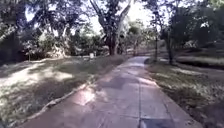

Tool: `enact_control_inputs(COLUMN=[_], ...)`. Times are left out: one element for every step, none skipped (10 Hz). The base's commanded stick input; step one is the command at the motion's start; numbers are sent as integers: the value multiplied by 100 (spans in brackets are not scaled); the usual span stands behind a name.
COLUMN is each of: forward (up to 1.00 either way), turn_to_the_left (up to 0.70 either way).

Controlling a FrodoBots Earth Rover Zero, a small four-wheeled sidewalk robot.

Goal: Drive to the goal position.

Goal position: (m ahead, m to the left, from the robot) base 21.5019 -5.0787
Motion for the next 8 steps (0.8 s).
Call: enact_control_inputs(forward=[50,50,50,50,50,50,50,50], turn_to_the_left=[0,0,0,0,0,0,0,-31])
